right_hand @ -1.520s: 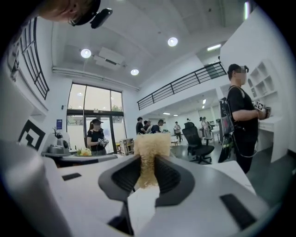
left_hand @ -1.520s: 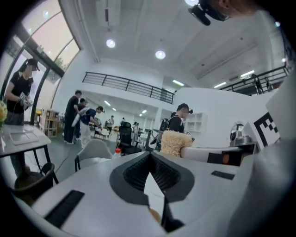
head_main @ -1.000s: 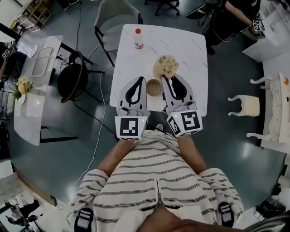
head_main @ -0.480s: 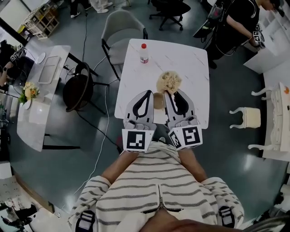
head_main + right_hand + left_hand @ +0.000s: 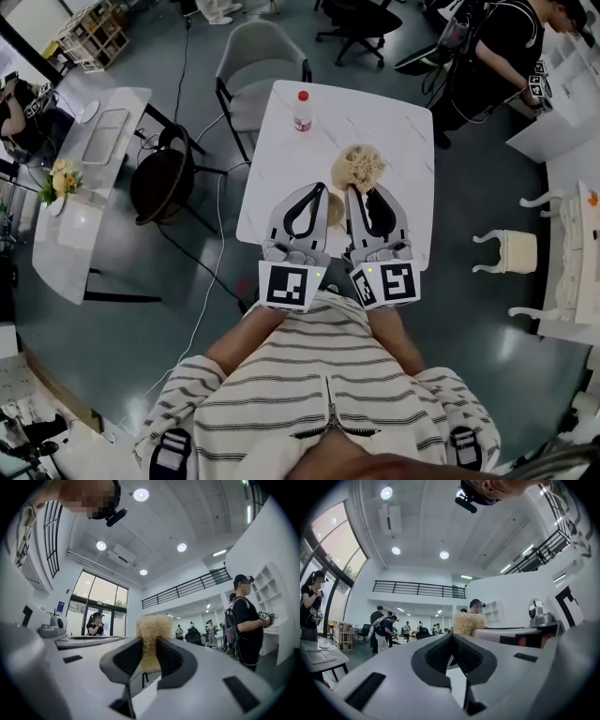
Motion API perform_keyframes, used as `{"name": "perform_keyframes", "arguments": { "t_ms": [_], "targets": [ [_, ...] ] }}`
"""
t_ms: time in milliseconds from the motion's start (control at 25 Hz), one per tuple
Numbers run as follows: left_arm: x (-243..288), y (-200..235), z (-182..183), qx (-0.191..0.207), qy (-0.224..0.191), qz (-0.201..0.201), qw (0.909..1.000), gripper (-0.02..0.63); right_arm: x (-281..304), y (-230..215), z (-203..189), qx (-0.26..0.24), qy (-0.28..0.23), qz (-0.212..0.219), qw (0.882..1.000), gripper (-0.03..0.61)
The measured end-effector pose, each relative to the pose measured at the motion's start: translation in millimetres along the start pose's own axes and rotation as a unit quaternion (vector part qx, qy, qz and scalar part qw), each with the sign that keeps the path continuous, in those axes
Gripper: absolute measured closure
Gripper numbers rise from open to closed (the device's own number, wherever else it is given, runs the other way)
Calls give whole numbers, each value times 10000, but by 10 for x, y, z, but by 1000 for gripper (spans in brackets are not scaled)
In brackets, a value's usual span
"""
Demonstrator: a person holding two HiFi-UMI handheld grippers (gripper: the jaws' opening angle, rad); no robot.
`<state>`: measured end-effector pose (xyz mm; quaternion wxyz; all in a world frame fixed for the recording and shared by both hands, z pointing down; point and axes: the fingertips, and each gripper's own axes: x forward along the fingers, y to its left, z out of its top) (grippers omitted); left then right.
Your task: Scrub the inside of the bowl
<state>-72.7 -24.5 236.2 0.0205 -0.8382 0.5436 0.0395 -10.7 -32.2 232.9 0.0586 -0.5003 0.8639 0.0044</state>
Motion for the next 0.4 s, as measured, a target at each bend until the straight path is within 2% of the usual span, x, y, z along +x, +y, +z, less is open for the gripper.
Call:
{"name": "perform_keyframes", "arguments": {
  "t_ms": [400],
  "targets": [
    [79, 98, -34, 28, -9, 53, 10000, 609, 87, -24, -38, -81, -17, -35, 10000, 480]
  ]
}}
